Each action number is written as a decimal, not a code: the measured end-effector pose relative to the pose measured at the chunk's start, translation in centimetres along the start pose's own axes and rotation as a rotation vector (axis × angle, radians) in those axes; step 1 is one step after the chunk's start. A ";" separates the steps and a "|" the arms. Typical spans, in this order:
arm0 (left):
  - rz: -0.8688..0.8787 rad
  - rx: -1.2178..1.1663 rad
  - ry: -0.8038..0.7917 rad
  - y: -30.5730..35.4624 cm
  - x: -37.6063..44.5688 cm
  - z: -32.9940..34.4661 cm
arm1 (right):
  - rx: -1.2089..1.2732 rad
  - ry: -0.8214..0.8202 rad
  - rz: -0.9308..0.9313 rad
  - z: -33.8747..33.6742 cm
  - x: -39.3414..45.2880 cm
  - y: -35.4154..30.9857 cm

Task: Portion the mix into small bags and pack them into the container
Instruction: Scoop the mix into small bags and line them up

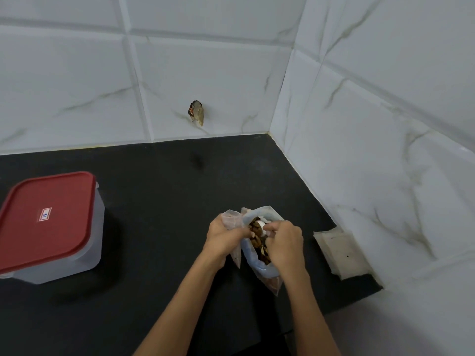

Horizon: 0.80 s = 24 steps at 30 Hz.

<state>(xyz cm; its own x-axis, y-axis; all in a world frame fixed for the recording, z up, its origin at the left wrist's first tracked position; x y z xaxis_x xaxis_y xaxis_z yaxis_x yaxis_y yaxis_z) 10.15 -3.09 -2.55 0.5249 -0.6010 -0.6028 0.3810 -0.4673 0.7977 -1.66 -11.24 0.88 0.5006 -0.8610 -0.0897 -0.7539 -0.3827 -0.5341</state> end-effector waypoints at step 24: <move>0.126 0.154 0.157 0.2 -0.7 0.1 | 0.784 -0.160 0.455 0.2 0.0 4.2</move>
<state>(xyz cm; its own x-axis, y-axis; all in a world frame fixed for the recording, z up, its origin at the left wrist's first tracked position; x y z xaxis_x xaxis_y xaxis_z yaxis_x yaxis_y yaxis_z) 9.74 -2.85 -1.91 0.6774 -0.5582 -0.4791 0.1908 -0.4956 0.8473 -4.70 -12.79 -1.50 0.3236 -0.7937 -0.5151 -0.4173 0.3688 -0.8305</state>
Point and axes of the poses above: each hand's wrist, its own x-axis towards the middle knuckle, its own z-axis out of the palm, y = z × x, the point moved 6 cm from there along x, towards the middle knuckle, and after that the axes turned 9 degrees about -z, right-handed, at the moved point
